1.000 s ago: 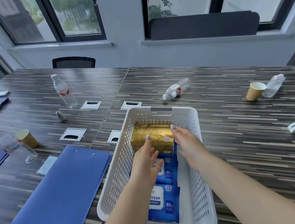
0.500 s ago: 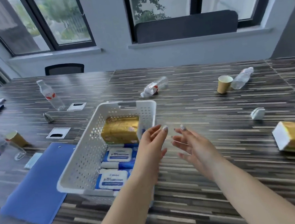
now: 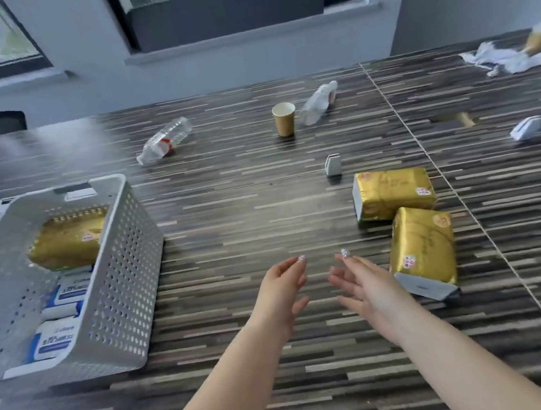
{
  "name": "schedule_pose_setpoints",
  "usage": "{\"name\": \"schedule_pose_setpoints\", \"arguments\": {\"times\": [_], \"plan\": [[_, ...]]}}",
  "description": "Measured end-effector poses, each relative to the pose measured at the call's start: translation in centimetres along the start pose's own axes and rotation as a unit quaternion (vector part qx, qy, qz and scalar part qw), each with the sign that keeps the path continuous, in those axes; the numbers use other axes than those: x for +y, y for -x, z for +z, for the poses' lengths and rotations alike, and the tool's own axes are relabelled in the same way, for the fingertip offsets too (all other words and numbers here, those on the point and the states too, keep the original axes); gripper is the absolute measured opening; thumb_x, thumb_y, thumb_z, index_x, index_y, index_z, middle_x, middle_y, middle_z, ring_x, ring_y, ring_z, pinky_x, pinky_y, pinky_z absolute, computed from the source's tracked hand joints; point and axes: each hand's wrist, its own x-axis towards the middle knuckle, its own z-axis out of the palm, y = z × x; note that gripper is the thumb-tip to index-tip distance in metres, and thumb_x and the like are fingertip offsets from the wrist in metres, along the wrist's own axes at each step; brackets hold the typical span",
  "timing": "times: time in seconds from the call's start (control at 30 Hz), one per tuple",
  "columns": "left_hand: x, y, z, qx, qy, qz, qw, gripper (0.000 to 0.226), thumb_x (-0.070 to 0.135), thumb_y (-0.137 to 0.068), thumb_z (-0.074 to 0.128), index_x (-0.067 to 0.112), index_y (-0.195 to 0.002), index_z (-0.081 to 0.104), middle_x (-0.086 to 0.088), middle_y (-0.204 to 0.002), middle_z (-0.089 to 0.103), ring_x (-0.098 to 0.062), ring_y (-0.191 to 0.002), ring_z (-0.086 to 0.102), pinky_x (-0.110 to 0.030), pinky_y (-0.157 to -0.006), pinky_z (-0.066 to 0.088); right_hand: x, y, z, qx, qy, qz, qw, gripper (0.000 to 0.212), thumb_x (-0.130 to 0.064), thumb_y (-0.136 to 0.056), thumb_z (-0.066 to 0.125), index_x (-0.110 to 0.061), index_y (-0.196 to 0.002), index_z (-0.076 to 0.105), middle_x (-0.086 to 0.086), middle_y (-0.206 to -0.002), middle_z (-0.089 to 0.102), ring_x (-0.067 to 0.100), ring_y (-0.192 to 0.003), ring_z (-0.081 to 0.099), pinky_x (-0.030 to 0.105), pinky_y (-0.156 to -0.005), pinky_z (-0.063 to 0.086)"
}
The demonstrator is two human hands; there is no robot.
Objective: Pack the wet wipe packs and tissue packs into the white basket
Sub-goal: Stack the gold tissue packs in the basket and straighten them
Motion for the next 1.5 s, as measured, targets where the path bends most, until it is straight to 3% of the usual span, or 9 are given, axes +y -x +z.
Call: {"name": "schedule_pose_setpoints", "arguments": {"times": [0.2, 0.3, 0.47, 0.7, 0.9, 1.0, 1.13, 1.3, 1.5], "plan": [[-1.9, -1.9, 5.8, -0.024, -0.033, -0.039, 0.998, 0.034, 0.029, -0.090, 0.063, 0.015, -0.119, 0.054, 0.005, -0.109, 0.059, -0.016, -0.114, 0.055, -0.040, -0.097, 0.048, -0.5, 0.6, -8.0, 0.087, -0.065, -0.009, 0.994, 0.036, -0.029, -0.095, 0.052, -0.012, -0.127, 0.054, 0.009, -0.121, 0.060, 0.021, -0.114, 0.058, 0.046, -0.100, 0.045], [-2.5, -3.1, 8.2, -0.050, -0.059, -0.057, 0.995, 0.038, 0.028, -0.089, 0.064, 0.015, -0.123, 0.053, 0.003, -0.118, 0.058, -0.015, -0.116, 0.054, -0.039, -0.096, 0.047, -0.6, 1.2, -10.8, 0.146, -0.045, -0.051, 0.987, 0.024, -0.024, -0.096, 0.050, -0.018, -0.119, 0.058, 0.009, -0.121, 0.059, 0.016, -0.109, 0.059, 0.039, -0.087, 0.051], [-2.7, -4.8, 11.5, -0.068, -0.123, -0.068, 0.988, 0.039, 0.028, -0.090, 0.064, 0.015, -0.125, 0.054, 0.003, -0.118, 0.058, -0.014, -0.114, 0.052, -0.041, -0.104, 0.044, -1.0, 0.8, -14.2, 0.212, -0.006, -0.095, 0.973, 0.021, -0.020, -0.097, 0.049, -0.028, -0.109, 0.064, 0.000, -0.116, 0.064, 0.010, -0.102, 0.062, 0.034, -0.085, 0.053], [-2.8, -7.0, 14.3, -0.076, -0.163, -0.083, 0.980, 0.044, 0.029, -0.089, 0.064, 0.017, -0.129, 0.052, 0.001, -0.124, 0.058, -0.014, -0.114, 0.053, -0.039, -0.097, 0.046, -1.8, -2.1, -16.6, 0.247, 0.038, -0.082, 0.965, 0.033, -0.026, -0.097, 0.050, -0.026, -0.129, 0.059, -0.006, -0.121, 0.062, 0.007, -0.099, 0.057, 0.017, -0.066, 0.040], [-2.7, -8.9, 15.1, -0.097, -0.179, -0.078, 0.976, 0.063, 0.024, -0.093, 0.059, 0.019, -0.148, 0.030, -0.007, -0.146, 0.044, -0.020, -0.126, 0.048, -0.039, -0.105, 0.042, -1.4, -5.6, -17.3, 0.276, 0.080, -0.026, 0.957, 0.057, -0.033, -0.095, 0.051, -0.018, -0.147, 0.032, 0.004, -0.146, 0.045, 0.023, -0.128, 0.048, 0.028, -0.087, 0.039], [-3.4, -9.9, 15.2, -0.109, -0.200, -0.104, 0.968, 0.058, 0.026, -0.097, 0.052, 0.022, -0.150, 0.029, -0.006, -0.150, 0.041, -0.023, -0.136, 0.041, -0.042, -0.112, 0.034, -0.8, -7.2, -17.2, 0.275, 0.098, 0.004, 0.956, 0.053, -0.041, -0.097, 0.044, -0.018, -0.144, 0.039, 0.007, -0.138, 0.053, 0.026, -0.120, 0.053, 0.036, -0.089, 0.042], [-4.6, -10.0, 15.7, -0.170, -0.205, -0.139, 0.954, 0.044, 0.032, -0.097, 0.047, 0.028, -0.141, 0.042, 0.003, -0.134, 0.055, -0.019, -0.125, 0.047, -0.041, -0.105, 0.035, -0.6, -8.0, -16.3, 0.255, 0.127, 0.002, 0.959, 0.048, -0.044, -0.097, 0.041, -0.020, -0.137, 0.049, 0.005, -0.120, 0.061, 0.018, -0.098, 0.054, 0.032, -0.081, 0.045], [-5.1, -10.0, 13.7, -0.188, -0.168, -0.151, 0.956, 0.047, 0.032, -0.092, 0.057, 0.031, -0.138, 0.048, 0.005, -0.134, 0.059, -0.017, -0.128, 0.048, -0.045, -0.114, 0.030, 0.2, -7.9, -15.0, 0.228, 0.155, -0.014, 0.961, 0.052, -0.047, -0.094, 0.044, -0.027, -0.142, 0.043, 0.004, -0.131, 0.058, 0.017, -0.104, 0.052, 0.033, -0.085, 0.042], [-5.3, -7.7, 10.0, -0.139, -0.129, -0.142, 0.971, 0.045, 0.028, -0.089, 0.063, 0.025, -0.132, 0.053, 0.006, -0.124, 0.065, -0.015, -0.119, 0.056, -0.037, -0.103, 0.042, 1.3, -6.8, -12.0, 0.164, 0.208, -0.027, 0.964, 0.062, -0.047, -0.087, 0.057, -0.029, -0.144, 0.039, 0.002, -0.134, 0.056, 0.022, -0.117, 0.053, 0.038, -0.092, 0.043]]}}
